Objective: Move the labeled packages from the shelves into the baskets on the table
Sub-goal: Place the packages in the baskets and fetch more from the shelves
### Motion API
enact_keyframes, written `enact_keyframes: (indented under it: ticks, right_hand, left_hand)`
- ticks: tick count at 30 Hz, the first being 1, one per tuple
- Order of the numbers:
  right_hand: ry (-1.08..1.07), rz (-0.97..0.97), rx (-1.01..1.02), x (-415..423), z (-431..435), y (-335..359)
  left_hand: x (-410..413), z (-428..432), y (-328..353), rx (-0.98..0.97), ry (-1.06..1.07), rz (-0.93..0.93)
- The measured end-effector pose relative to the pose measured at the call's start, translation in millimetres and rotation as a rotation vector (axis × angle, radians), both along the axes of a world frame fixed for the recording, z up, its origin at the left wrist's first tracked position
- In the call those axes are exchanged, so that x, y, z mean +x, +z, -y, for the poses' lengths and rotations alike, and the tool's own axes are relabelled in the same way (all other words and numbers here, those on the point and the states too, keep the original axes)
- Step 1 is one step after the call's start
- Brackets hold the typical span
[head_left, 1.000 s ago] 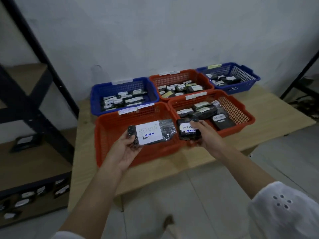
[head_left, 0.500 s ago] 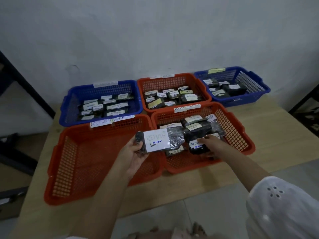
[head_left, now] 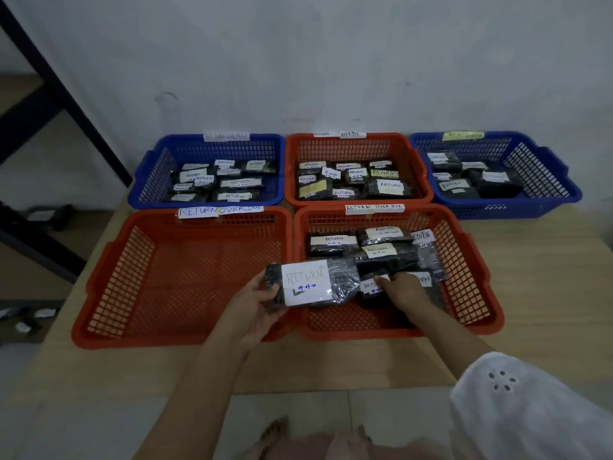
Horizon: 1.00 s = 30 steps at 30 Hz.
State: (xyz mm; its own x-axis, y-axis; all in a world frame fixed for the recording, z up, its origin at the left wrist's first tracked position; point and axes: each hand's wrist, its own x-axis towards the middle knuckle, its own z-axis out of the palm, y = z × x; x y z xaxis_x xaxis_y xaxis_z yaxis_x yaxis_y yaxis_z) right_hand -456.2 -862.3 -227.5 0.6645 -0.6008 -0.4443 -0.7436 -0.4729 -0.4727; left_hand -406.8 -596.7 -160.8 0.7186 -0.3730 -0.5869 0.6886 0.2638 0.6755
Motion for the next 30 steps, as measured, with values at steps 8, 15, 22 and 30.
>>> enact_keyframes:
  ticks: [8, 15, 22, 30]
  right_hand:
    - [-0.122, 0.219, 0.060, -11.6, 4.8, 13.6]
    - [0.096, 0.244, 0.879, -26.1, -21.0, 61.8]
    - [0.008, 0.101, 0.577, -33.2, -15.3, 48.6]
    - [0.085, -0.129, 0.280, -21.5, -30.6, 46.2]
  left_hand:
    - [-10.2, 10.6, -0.1, 0.079, -0.042, 0.023]
    - [-14.1, 30.2, -3.7, 0.155, -0.028, 0.061]
    - [-15.7, 29.8, -23.5, 0.935, -0.116, 0.632]
    - [-16.4, 34.6, -32.6, 0.836, -0.279, 0.643]
